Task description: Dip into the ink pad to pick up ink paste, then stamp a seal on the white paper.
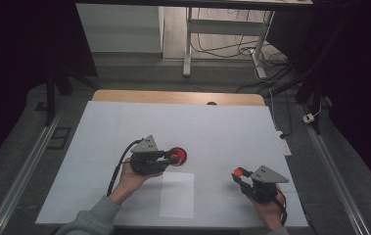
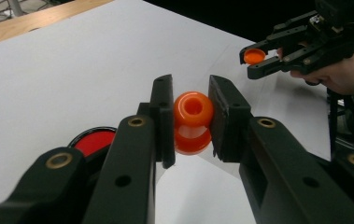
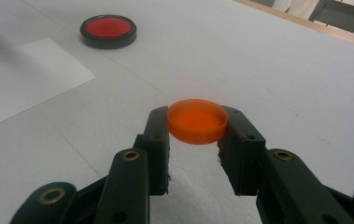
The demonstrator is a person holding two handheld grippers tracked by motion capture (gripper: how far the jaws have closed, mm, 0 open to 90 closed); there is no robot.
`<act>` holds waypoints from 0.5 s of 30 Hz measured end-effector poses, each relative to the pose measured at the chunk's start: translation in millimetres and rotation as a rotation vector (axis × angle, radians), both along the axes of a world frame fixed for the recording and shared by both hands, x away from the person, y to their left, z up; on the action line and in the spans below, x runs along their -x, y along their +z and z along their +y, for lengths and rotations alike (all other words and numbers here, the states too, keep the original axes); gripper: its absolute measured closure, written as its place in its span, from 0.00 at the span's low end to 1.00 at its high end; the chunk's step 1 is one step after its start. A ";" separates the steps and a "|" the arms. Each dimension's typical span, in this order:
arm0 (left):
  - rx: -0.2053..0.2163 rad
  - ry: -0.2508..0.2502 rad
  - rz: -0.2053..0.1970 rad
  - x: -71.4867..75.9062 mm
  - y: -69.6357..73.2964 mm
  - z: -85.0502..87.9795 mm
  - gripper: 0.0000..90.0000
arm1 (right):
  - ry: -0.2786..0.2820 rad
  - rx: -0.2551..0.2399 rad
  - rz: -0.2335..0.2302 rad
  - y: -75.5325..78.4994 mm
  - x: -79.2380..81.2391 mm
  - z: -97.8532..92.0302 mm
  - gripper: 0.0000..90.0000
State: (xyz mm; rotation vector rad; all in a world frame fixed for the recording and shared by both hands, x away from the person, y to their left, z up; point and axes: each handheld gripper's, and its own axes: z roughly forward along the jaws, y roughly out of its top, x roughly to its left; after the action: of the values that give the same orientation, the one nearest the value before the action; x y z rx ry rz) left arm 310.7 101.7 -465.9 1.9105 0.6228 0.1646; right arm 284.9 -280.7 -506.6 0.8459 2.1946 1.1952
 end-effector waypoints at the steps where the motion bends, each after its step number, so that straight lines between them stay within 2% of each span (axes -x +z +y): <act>1: 0.002 -0.004 0.005 0.5 -0.4 -0.1 0.80 | -0.001 -0.003 0.001 -0.1 0.1 0.2 0.72; 6: -0.010 -0.017 0.022 2.1 -3.6 -0.5 0.80 | 0.003 0.001 0.001 -0.5 -0.7 1.0 0.72; 9: 0.000 -0.023 0.035 2.2 -4.9 0.2 0.80 | 0.003 0.002 0.003 -0.9 -0.8 1.0 0.72; 15: -0.006 -0.029 0.038 4.4 -6.5 -0.8 0.80 | -0.001 -0.010 0.003 -0.7 -0.6 -0.1 0.72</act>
State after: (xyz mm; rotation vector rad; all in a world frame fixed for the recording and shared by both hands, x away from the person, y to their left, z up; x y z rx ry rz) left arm 306.3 101.0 -472.4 1.9316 0.6200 0.1117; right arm 285.5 -280.8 -507.2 0.8528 2.1924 1.2061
